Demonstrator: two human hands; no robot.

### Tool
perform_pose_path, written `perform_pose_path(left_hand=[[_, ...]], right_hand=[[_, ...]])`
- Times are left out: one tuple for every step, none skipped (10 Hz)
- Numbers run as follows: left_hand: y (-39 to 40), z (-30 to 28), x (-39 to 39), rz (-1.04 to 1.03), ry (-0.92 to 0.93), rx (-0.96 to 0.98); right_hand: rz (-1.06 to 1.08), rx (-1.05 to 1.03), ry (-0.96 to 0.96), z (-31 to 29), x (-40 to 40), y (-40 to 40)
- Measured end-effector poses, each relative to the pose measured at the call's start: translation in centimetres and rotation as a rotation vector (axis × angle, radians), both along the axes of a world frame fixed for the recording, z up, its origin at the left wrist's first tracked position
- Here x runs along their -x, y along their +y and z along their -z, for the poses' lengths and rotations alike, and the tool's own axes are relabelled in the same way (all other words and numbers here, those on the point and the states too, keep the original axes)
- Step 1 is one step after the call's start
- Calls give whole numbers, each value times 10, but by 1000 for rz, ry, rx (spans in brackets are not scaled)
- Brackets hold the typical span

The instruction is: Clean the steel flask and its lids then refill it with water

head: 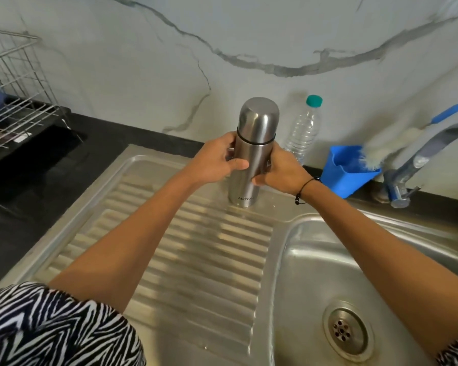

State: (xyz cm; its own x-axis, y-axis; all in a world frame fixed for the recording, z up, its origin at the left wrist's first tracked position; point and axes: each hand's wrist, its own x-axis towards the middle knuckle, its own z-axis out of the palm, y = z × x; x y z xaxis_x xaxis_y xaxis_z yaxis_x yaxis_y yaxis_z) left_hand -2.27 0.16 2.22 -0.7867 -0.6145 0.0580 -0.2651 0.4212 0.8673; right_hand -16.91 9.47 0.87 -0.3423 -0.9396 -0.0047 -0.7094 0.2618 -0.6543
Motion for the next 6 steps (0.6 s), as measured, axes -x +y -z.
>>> perform_pose_path(left_hand=[[0,1,-1,-5,-16,15],[2,2,-2,-11,-57,42],[6,-1,-2,-25,-86,59],[11,-4,-3,-50,-120,114],[21,-19,-10,-70,-139,208],[35,-37,-18,-133,-135,401]], right_hand=[[-2,-7,28,0,-2,0],[-8,-12,8,-1,-5,3],[-6,-54,24,-6,-7,3],[0,-109,114,-10,-6,5],[48,-147,171,-26,-5,16],[140,-108,242,-42,3,34]])
